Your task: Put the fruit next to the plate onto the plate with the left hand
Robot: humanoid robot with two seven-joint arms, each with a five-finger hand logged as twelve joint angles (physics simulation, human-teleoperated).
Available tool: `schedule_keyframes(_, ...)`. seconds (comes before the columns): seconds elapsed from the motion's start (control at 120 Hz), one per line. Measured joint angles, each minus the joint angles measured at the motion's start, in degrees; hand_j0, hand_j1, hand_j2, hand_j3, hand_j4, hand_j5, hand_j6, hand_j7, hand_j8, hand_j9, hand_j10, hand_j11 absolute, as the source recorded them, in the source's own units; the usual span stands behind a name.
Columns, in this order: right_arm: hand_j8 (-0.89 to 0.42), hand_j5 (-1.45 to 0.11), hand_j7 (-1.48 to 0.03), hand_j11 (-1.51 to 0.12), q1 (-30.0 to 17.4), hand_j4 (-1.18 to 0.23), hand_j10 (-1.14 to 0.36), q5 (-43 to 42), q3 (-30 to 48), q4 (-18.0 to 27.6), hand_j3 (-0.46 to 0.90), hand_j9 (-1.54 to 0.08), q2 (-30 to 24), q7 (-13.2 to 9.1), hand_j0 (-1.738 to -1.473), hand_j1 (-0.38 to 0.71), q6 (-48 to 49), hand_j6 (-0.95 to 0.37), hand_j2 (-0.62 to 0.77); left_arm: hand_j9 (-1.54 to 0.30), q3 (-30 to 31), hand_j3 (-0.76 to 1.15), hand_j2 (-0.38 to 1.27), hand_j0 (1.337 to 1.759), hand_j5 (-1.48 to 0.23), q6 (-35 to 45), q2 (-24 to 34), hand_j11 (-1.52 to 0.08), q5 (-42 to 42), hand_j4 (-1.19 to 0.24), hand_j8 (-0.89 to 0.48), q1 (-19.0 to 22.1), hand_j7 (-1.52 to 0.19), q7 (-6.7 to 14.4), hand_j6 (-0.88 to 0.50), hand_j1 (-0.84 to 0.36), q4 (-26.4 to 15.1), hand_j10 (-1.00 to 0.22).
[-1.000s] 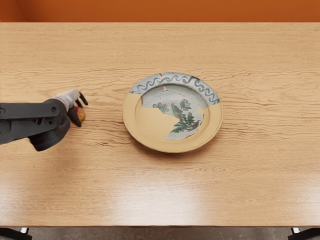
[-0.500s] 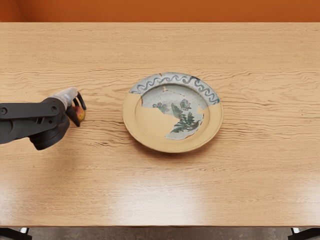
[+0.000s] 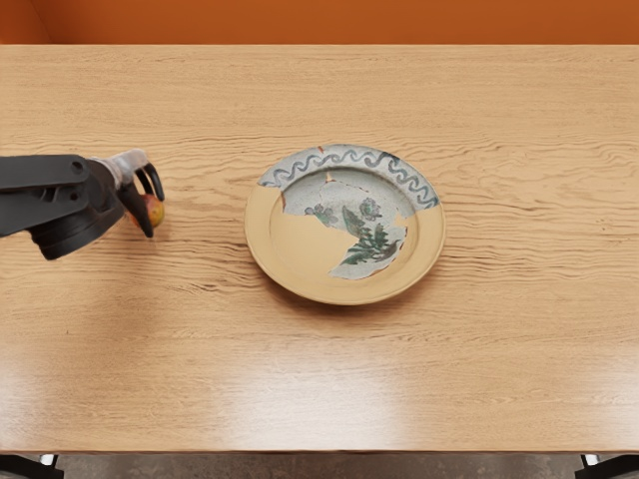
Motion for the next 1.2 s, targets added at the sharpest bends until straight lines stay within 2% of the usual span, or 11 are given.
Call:
schedule_keyframes(0.058,-0.03,-0.05,-0.05,-0.05,0.00,-0.04,-0.03,0.00,0.00,0.00,0.00,-0.05,0.00,0.00,-1.658,-0.31,0.00,-0.04,-0.01,-1.14,-2.36,0.00,0.63,1.653,-1.20,-3.71,2.15,-1.14,-1.65,-0.83,-0.48,-0.03,-1.15,0.02,-0.43,-0.32,-0.55,-0.86)
schedule_keyframes(0.233,-0.04,-0.05,-0.05,-0.05,0.05,-0.04,-0.03,0.00,0.00,0.00,0.00,-0.05,0.00,0.00,-1.658,-0.31,0.00,-0.04,-0.01,-1.15,-12.11,0.00,0.55,1.653,-1.22,-14.65,3.08,-1.15,-7.65,-0.83,-0.48,-0.21,-1.16,0.02,-0.44,-0.29,-1.40,-0.86)
schedule_keyframes(0.392,-0.04,-0.05,-0.05,-0.05,0.08,-0.04,-0.03,0.00,0.00,0.00,0.00,-0.05,0.00,0.00,-1.658,-0.31,0.00,-0.04,-0.01,-1.15,-17.41,0.00,0.48,1.653,-1.22,-19.69,2.19,-1.15,-12.42,-0.83,-0.50,-3.17,-1.17,0.00,-0.45,-0.24,-1.67,-0.86)
schedule_keyframes(0.592,-0.04,-0.05,-0.05,-0.05,0.08,-0.04,-0.03,0.00,0.00,0.00,0.00,-0.05,0.00,0.00,-1.658,-0.31,0.00,-0.04,-0.01,-1.15,-19.87,0.00,0.44,1.653,-1.22,-20.72,-3.75,-1.15,-14.64,-0.83,-0.51,-4.73,-1.17,0.02,-0.46,-0.23,-1.63,-0.87)
schedule_keyframes(0.775,-0.03,-0.05,-0.05,-0.05,0.08,-0.03,-0.03,0.00,0.00,0.00,0.00,-0.05,0.00,0.00,-1.658,-0.31,0.00,-0.03,-0.01,-1.15,-20.65,0.00,0.51,1.653,-1.23,-20.41,-10.95,-1.15,-14.67,-0.83,-0.47,-4.53,-1.17,0.02,-0.43,-0.28,0.02,-0.87)
schedule_keyframes(0.958,-0.03,-0.05,-0.05,-0.05,0.08,-0.03,-0.03,0.00,0.00,0.00,0.00,-0.05,0.00,0.00,-1.658,-0.31,0.00,-0.03,-0.01,-1.15,-20.76,0.00,0.76,1.655,-1.22,-20.17,-15.00,-1.15,-13.87,-0.84,-0.43,-3.99,-1.18,0.01,-0.42,-0.39,3.45,-0.87)
schedule_keyframes(1.042,-0.03,-0.05,-0.05,-0.05,0.08,-0.03,-0.03,0.00,0.00,0.00,0.00,-0.05,0.00,0.00,-1.658,-0.31,0.00,-0.03,-0.01,-1.14,-20.52,0.00,0.81,1.655,-1.19,-18.79,-16.42,-1.14,-12.45,-0.84,-0.48,-3.70,-1.16,0.00,-0.46,-0.39,4.33,-0.86)
schedule_keyframes(1.092,-0.03,-0.05,-0.05,-0.05,0.08,-0.03,-0.03,0.00,0.00,0.00,0.00,-0.05,0.00,0.00,-1.658,-0.31,0.00,-0.03,-0.01,-1.08,-20.39,0.00,0.75,1.655,-1.13,-17.88,-16.93,-1.09,-11.61,-0.80,-0.47,-3.47,-1.10,-0.01,-0.47,-0.39,5.01,-0.82)
schedule_keyframes(1.2,-0.03,-0.05,-0.05,-0.05,0.08,-0.03,-0.03,0.00,0.00,0.00,0.00,-0.05,0.00,0.00,-1.658,-0.31,0.00,-0.03,-0.01,-0.90,-20.20,0.00,0.50,1.656,-0.94,-16.36,-17.05,-0.91,-10.27,-0.67,-0.46,-3.46,-0.92,-0.01,-0.47,-0.33,5.79,-0.69)
